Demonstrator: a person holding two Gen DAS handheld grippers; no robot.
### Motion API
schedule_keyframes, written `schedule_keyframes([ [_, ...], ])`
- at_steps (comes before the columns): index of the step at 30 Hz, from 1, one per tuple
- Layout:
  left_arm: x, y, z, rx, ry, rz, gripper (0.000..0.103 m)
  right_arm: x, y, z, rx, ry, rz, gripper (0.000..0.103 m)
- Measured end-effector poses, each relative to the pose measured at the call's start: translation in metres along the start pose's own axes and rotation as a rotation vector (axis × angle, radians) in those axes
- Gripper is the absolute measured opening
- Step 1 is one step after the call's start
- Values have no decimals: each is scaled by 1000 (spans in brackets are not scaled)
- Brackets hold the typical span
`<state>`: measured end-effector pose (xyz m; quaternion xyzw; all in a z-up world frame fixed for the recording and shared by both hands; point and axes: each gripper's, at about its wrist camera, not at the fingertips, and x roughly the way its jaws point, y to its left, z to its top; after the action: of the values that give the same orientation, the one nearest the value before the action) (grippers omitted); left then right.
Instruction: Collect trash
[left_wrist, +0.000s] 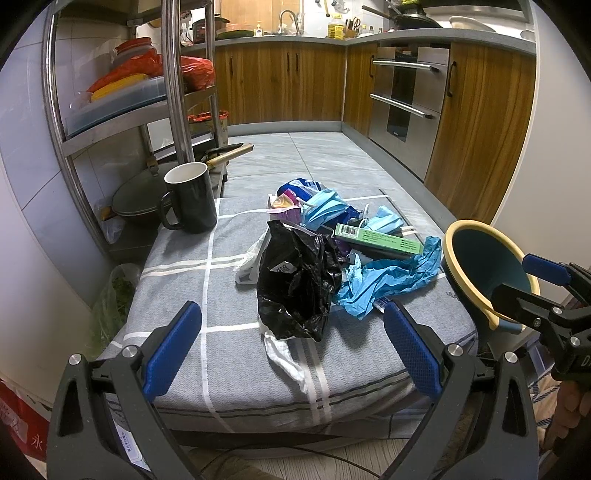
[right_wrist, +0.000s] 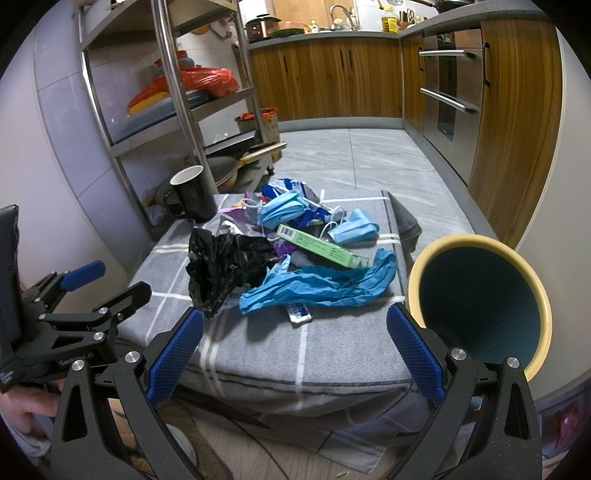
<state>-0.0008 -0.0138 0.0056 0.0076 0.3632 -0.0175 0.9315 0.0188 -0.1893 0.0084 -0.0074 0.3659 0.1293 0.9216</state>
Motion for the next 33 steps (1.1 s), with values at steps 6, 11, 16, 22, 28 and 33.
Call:
schedule_keyframes([
  [6,0,0,0,1,0,0,97,0,1,0,1,0,1,99],
  [11,-1,-2,0,2,1,-1,97,0,1,0,2,-1,2,99],
  [16,0,-1,0,1,1,0,97,-1,2,0,2,-1,3,99],
  [22,0,-2,0,1,1,0,97,-1,2,0,3,-1,3,99],
  [28,0,-1,0,1,0,0,97,-1,2,0,4,-2,4,99],
  [33,0,-2,0,0,3,1,97,0,1,0,4,-1,4,99],
])
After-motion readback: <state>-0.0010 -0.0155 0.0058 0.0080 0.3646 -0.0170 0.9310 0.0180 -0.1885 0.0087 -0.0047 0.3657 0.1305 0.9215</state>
